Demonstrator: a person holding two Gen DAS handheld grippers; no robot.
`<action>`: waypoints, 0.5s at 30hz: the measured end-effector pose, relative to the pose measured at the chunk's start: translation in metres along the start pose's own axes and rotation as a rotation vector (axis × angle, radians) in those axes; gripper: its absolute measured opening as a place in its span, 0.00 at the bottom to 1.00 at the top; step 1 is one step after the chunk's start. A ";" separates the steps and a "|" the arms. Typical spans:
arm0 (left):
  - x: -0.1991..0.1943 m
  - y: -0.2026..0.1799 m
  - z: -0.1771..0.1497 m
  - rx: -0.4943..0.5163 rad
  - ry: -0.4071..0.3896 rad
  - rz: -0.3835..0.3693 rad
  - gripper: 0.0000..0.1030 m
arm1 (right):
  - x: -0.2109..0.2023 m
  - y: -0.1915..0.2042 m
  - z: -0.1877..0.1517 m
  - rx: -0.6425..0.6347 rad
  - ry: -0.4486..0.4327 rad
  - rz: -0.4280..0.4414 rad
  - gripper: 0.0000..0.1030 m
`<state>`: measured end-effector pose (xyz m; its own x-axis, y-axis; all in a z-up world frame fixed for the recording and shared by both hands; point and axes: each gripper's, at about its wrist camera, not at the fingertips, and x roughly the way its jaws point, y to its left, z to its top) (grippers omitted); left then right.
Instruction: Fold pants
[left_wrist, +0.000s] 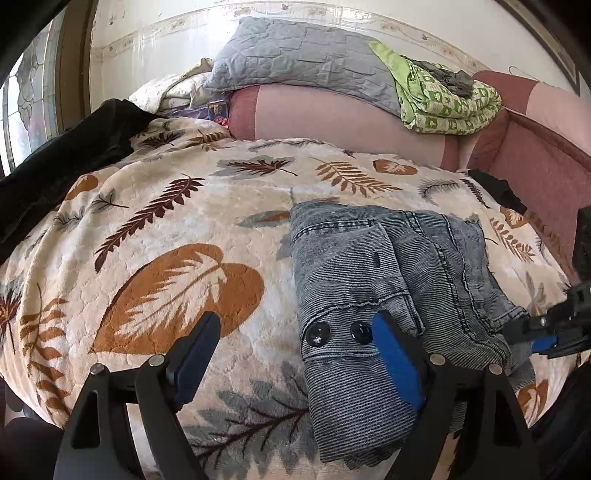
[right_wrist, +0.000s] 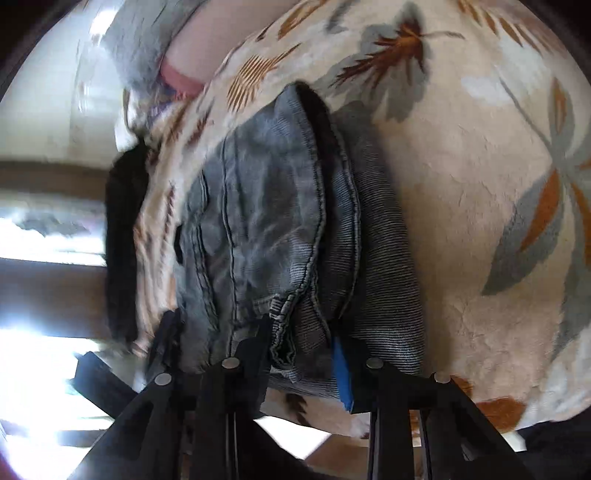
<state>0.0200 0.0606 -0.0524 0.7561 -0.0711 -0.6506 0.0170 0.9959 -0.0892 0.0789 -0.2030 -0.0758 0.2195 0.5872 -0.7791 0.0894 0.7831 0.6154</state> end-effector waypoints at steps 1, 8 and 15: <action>0.000 0.000 0.000 0.003 -0.003 0.003 0.82 | 0.000 0.003 -0.001 -0.011 -0.004 -0.013 0.25; -0.017 0.006 0.005 -0.010 -0.058 -0.010 0.82 | -0.030 0.034 -0.017 -0.152 -0.113 -0.059 0.19; 0.003 -0.009 -0.004 0.086 0.030 0.036 0.89 | -0.005 -0.007 -0.024 -0.129 -0.084 -0.124 0.29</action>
<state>0.0198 0.0516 -0.0562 0.7371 -0.0353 -0.6749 0.0468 0.9989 -0.0012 0.0535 -0.2068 -0.0789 0.2952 0.4692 -0.8323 -0.0027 0.8715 0.4904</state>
